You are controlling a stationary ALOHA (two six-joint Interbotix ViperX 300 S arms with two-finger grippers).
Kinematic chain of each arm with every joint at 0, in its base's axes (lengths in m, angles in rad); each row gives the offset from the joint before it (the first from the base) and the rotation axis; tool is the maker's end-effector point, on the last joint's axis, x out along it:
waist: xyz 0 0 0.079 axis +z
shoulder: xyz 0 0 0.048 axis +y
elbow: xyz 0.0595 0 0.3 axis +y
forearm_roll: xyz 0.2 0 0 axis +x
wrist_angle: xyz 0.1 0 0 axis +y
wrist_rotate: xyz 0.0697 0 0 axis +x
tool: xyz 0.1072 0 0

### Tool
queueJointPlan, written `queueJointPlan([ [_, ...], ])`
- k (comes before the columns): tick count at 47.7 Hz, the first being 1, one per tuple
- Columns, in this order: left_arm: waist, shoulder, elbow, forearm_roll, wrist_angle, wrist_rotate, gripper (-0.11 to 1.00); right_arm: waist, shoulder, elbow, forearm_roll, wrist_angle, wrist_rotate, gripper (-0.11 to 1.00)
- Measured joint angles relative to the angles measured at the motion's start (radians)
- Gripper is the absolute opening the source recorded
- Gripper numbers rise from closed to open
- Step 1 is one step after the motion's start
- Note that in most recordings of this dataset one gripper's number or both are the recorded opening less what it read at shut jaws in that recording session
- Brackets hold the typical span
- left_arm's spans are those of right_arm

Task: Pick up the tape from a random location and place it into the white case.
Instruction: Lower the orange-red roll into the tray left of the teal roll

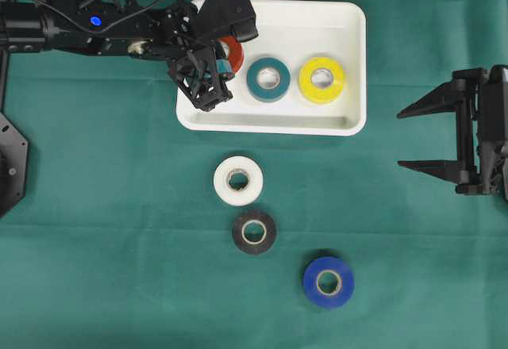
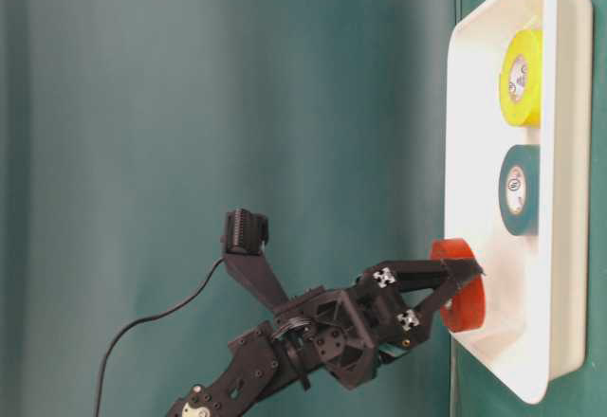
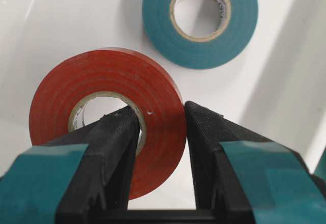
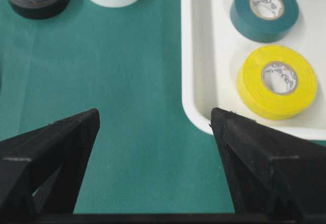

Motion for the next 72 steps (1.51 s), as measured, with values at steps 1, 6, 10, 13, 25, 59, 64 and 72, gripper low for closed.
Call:
queueJointPlan([
  [1,-0.002,0.003,0.000,-0.002,-0.005,0.000,0.25,0.000,0.000,0.002,0.000,0.000,0.000,0.86],
  [6,0.000,0.015,0.000,0.000,-0.017,0.000,0.25,0.000,0.000,0.000,0.000,0.000,0.000,0.86],
  [10,-0.002,0.026,0.000,-0.002,-0.023,0.000,0.25,0.000,0.000,0.000,0.000,0.000,0.000,0.86],
  [13,0.000,0.035,0.000,0.000,-0.025,0.000,0.25,0.000,0.000,0.000,0.002,0.000,0.000,0.86],
  [25,-0.002,0.072,0.000,0.000,-0.026,0.000,0.25,0.000,0.000,0.000,0.000,0.000,0.000,0.86],
  [59,-0.017,0.080,0.002,0.000,-0.041,0.014,0.73,0.000,0.000,0.002,0.000,0.000,0.000,0.86],
  [64,-0.017,0.080,0.002,0.000,-0.055,0.032,0.96,0.000,0.000,0.000,0.000,0.000,0.000,0.86],
  [72,-0.018,0.080,0.000,-0.002,-0.060,0.044,0.95,0.000,0.000,0.002,0.000,0.000,-0.002,0.86],
])
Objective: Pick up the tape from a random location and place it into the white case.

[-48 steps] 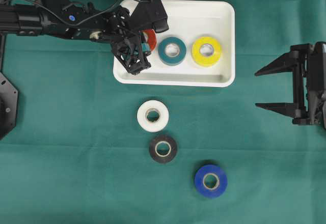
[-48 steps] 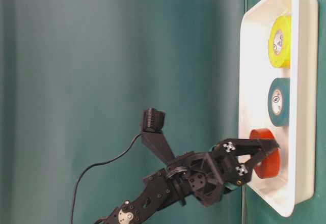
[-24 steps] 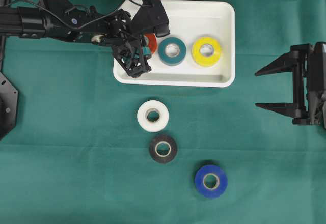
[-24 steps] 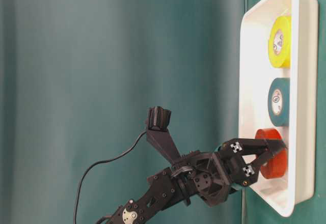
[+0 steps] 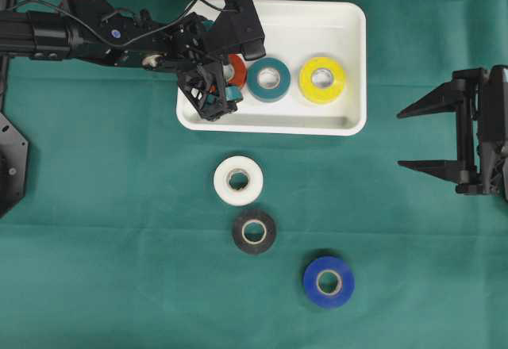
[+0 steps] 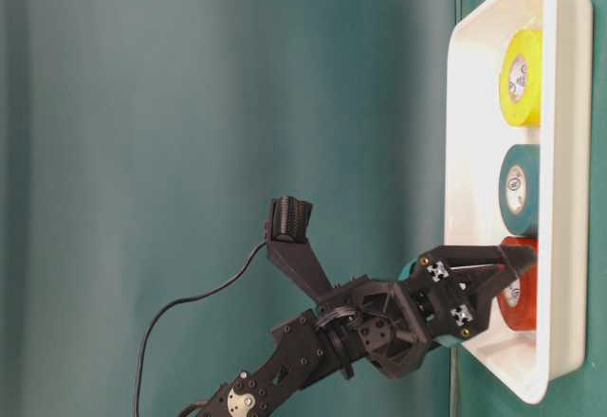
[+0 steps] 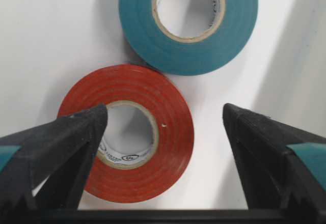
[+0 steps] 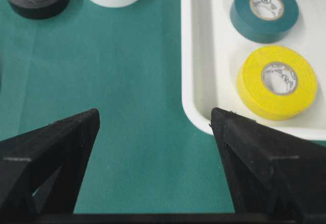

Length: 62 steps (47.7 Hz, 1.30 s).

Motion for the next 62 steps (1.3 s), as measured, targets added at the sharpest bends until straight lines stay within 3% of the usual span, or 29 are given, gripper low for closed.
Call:
queueJointPlan([
  [13,0.000,-0.032,0.000,0.000,0.003,-0.002,0.95,0.000,0.000,0.000,-0.002,0.000,-0.002,0.86],
  [33,0.002,-0.255,0.002,0.002,0.081,0.000,0.95,0.000,0.000,-0.002,-0.002,0.006,-0.002,0.86],
  [46,-0.003,-0.272,0.017,0.000,0.087,0.000,0.95,0.000,0.000,-0.002,-0.002,0.008,-0.002,0.86],
  [62,-0.115,-0.279,0.037,0.000,0.086,0.000,0.95,0.000,0.002,-0.009,-0.002,0.006,0.000,0.86],
])
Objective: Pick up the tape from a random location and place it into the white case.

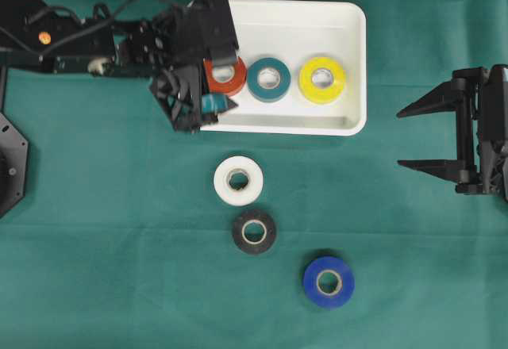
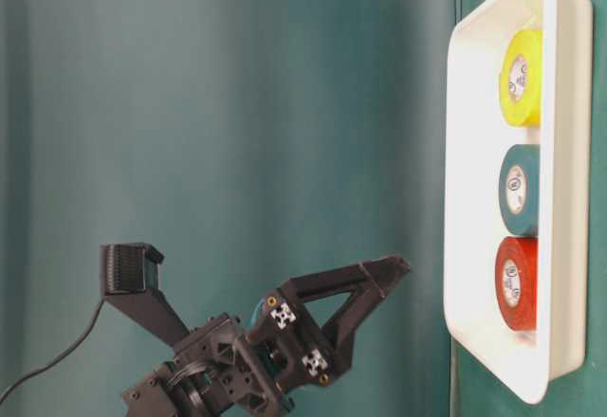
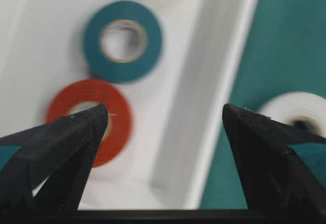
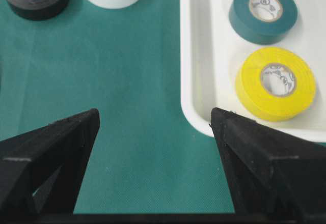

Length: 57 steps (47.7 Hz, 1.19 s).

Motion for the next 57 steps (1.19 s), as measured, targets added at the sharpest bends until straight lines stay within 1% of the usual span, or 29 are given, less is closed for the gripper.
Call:
queueJointPlan([
  [9,-0.091,-0.002,0.006,0.002,-0.008,0.000,0.95,0.000,-0.002,-0.002,0.000,0.000,0.002,0.86],
  [14,-0.147,-0.002,0.011,0.002,-0.034,0.006,0.95,0.000,-0.002,-0.002,0.000,0.000,0.002,0.86],
  [18,-0.170,-0.003,0.015,0.002,-0.051,0.009,0.95,0.000,-0.002,-0.002,0.002,0.000,0.002,0.86],
  [25,-0.175,-0.020,0.038,0.002,-0.063,0.015,0.95,0.000,-0.002,-0.005,0.000,0.000,0.000,0.86],
  [34,-0.178,-0.087,0.089,0.002,-0.072,0.015,0.95,0.000,-0.003,-0.012,0.000,0.000,0.002,0.86],
  [45,-0.183,-0.224,0.187,0.002,-0.129,0.015,0.95,0.000,-0.014,-0.021,0.000,0.000,0.002,0.86],
  [57,-0.183,-0.414,0.327,0.002,-0.193,0.015,0.95,0.000,-0.020,-0.026,0.002,0.000,0.002,0.86],
])
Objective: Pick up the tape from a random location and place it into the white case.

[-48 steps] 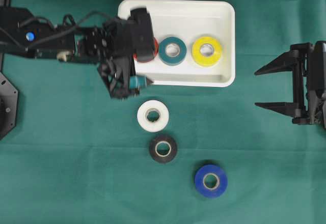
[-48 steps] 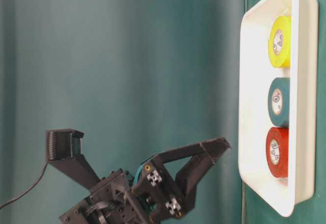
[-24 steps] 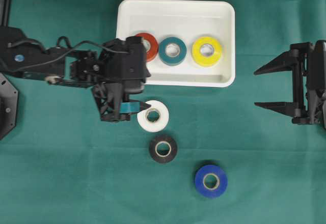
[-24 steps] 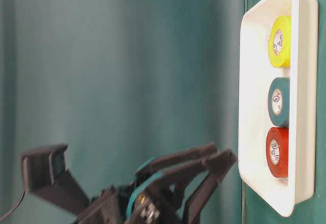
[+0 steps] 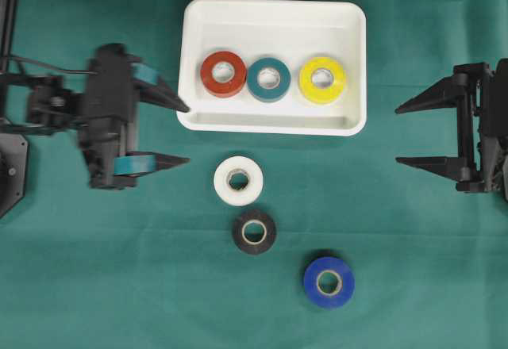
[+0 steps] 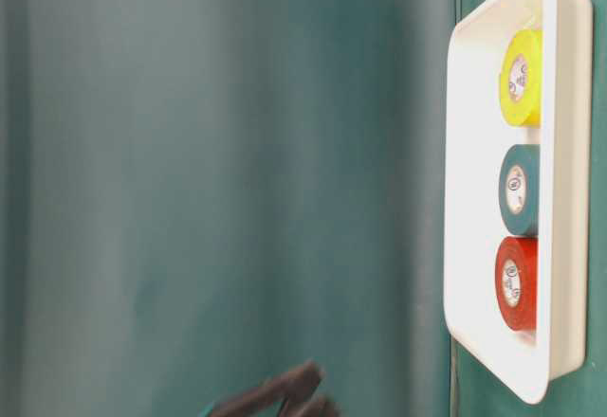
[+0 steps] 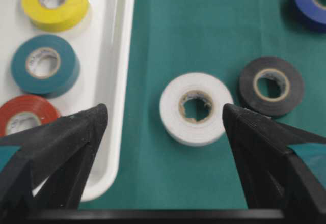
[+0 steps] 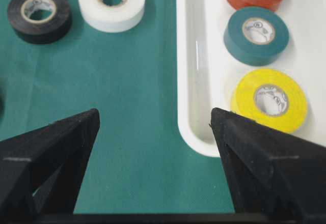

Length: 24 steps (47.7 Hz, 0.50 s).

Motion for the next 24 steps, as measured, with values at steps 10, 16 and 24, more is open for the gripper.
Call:
queueJointPlan([
  [10,0.000,-0.149,0.086,0.000,-0.014,0.000,0.95,0.000,-0.011,-0.005,-0.002,0.000,0.000,0.86],
  [16,-0.008,-0.225,0.127,0.000,-0.015,0.000,0.95,0.000,-0.014,-0.005,0.000,0.000,0.000,0.86],
  [24,-0.029,-0.308,0.193,0.000,-0.029,0.000,0.95,0.000,-0.018,-0.005,-0.002,0.000,0.000,0.86],
])
